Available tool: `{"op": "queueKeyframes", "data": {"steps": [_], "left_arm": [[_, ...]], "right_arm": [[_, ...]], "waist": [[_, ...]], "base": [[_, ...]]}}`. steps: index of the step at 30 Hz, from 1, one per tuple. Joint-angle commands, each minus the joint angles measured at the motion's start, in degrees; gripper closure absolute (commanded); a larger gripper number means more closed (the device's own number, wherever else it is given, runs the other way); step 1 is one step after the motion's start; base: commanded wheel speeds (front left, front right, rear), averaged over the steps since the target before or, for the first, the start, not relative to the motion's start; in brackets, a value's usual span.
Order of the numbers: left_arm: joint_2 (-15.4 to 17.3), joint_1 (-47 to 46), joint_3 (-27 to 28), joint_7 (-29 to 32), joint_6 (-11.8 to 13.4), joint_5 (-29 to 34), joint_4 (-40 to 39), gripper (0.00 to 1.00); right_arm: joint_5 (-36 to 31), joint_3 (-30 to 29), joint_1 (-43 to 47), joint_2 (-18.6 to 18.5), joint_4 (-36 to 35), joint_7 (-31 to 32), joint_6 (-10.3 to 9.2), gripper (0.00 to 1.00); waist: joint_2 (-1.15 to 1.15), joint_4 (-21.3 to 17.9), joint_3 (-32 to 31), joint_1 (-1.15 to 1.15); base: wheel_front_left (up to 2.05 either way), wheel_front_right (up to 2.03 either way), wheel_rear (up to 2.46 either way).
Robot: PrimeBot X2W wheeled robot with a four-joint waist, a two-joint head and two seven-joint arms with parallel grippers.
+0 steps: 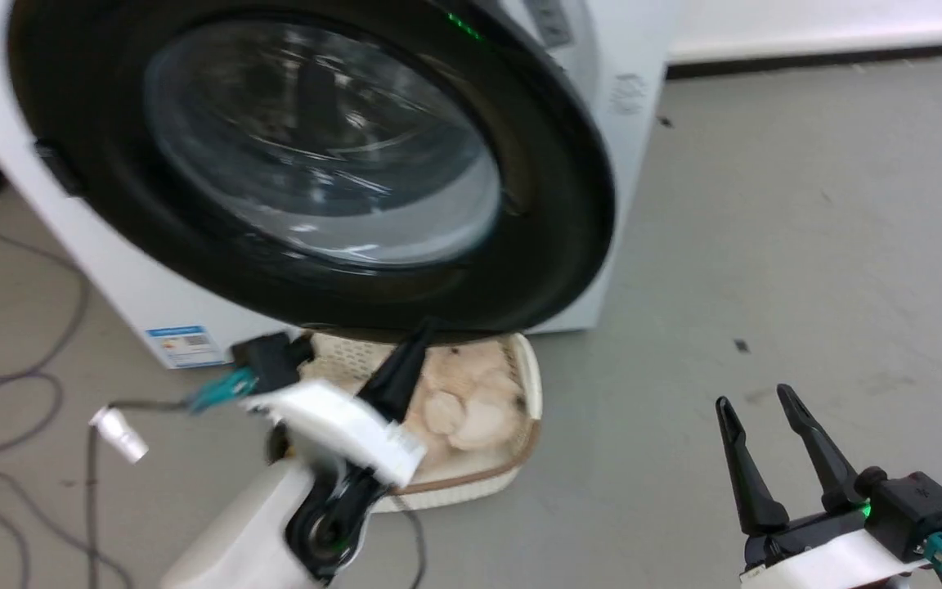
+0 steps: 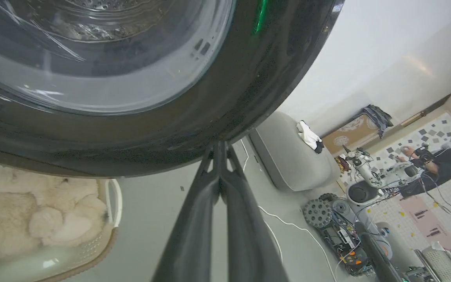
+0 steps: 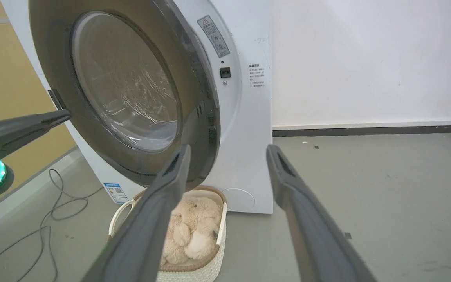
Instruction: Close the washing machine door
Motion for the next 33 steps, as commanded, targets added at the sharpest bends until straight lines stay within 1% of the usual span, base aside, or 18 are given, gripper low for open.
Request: {"op": "queueKeyframes", "data": {"steps": [1, 3, 4, 6, 8, 11, 13, 15, 16, 17, 18, 20, 22, 27, 31, 32, 33], "left_arm": [[1.04, 1.28, 0.14, -1.18, -0.1, 1.48, -0.65, 1.0], [3.13, 3.27, 0.48, -2.79, 0.91, 6.31, -2.1, 1.0], [3.93, 4.24, 1.4, -3.2, 1.82, 8.79, -3.05, 1.0], [5.22, 6.07, 4.94, -3.43, 4.22, 15.69, -6.45, 1.0], [5.21, 9.31, 9.53, -3.46, 6.42, 22.95, -11.13, 1.0], [4.05, 15.26, 15.42, -3.48, 8.82, 32.11, -17.41, 1.0], [3.44, 18.93, 18.2, -3.48, 9.8, 37.63, -20.44, 1.0], [2.2, 22.32, 20.36, -3.49, 10.57, 41.43, -22.31, 1.0], [1.88, 23.82, 20.96, -3.49, 10.96, 43.34, -22.63, 0.67], [1.67, 25.15, 21.4, -3.49, 11.64, 45.38, -22.63, 0.05], [1.61, 26.25, 21.67, -3.49, 12.57, 47.66, -22.51, 0.0], [0.43, 28.54, 22.29, -3.49, 14.16, 50.39, -22.57, 0.0], [-0.74, 30.59, 22.66, -3.49, 14.68, 52.0, -22.88, 0.0], [-3.32, 33.03, 23.98, -3.5, 14.06, 54.29, -23.76, 0.0], [-4.83, 33.23, 24.92, -3.5, 12.98, 56.21, -24.48, 0.0], [-5.23, 33.14, 25.04, -3.5, 12.66, 56.61, -24.59, 0.0], [-5.6, 32.96, 25.11, -3.5, 12.3, 57.0, -24.67, 0.0]], "right_arm": [[-0.02, -0.06, 0.6, -0.3, -0.33, -0.11, 0.05, 0.0], [-0.21, -0.23, 0.91, -0.5, -0.52, -0.02, 0.05, 0.0], [-0.31, -0.32, 1.08, -0.57, -0.62, 0.02, 0.05, 0.0], [-0.5, -0.46, 1.41, -0.67, -0.82, 0.14, 0.05, 0.0], [-0.7, -0.83, 1.78, -0.62, -0.99, 0.23, 0.05, 0.0], [-0.91, -1.07, 2.41, -0.41, -1.2, 0.37, 0.05, 0.0], [-1.0, -0.81, 2.79, -0.3, -1.28, 0.57, 0.05, 0.0], [-1.03, -0.58, 3.04, -0.35, -1.36, 0.76, 0.05, 0.0], [-1.05, -0.51, 3.17, -0.35, -1.4, 0.82, 0.05, 0.0], [-1.07, -0.47, 3.31, -0.35, -1.44, 0.87, 0.05, 0.0], [-1.09, -0.45, 3.49, -0.35, -1.42, 0.91, 0.05, 0.0], [-1.11, -0.27, 3.95, -0.35, -1.23, 1.18, 0.05, 0.0], [-1.25, -0.3, 4.29, -0.23, -1.14, 1.49, 0.05, 0.0], [-2.03, -0.69, 4.79, -0.14, -1.45, 1.99, 0.05, 0.0], [-2.25, -1.34, 4.58, 0.36, -1.8, 2.02, 0.05, 0.0], [-2.2, -1.38, 4.45, 0.43, -1.86, 2.13, 0.05, 0.3], [-2.24, -1.43, 4.22, 0.4, -1.99, 2.14, 0.05, 0.8]], "waist": [[0.0, 2.93, -2.36, 0.0], [0.0, 4.4, -3.04, 0.0], [0.0, 5.09, -3.37, 0.0], [0.0, 6.23, -3.8, 0.0], [0.0, 7.29, -4.22, 0.0], [0.0, 8.5, -4.82, 0.0], [0.0, 9.05, -5.1, 0.0], [0.0, 9.54, -5.33, 0.0], [0.0, 9.74, -5.46, 0.0], [0.0, 9.91, -5.6, 0.0], [0.0, 10.08, -5.86, 0.0], [0.0, 10.28, -6.45, 0.0], [0.0, 10.42, -6.62, 0.0], [0.0, 11.32, -6.31, 0.0], [0.0, 12.27, -5.05, 0.0], [0.0, 12.51, -4.61, 0.0], [0.0, 12.78, -4.11, 0.0]], "base": [[0.0, 0.0, 0.0], [0.0, 0.0, 0.0], [0.0, 0.0, 0.0], [0.0, 0.0, 0.0], [0.0, 0.0, 0.0], [0.0, 0.0, 0.0], [0.0, 0.0, 0.0], [0.0, 0.0, 0.0], [0.0, 0.0, 0.0], [0.0, 0.0, 0.0], [0.0, 0.0, 0.0], [0.0, 0.0, 0.0], [0.0, 0.0, 0.0], [0.0, 0.0, 0.0], [0.0, 0.0, 0.0], [0.0, 0.0, 0.0], [0.0, 0.0, 0.0]]}}
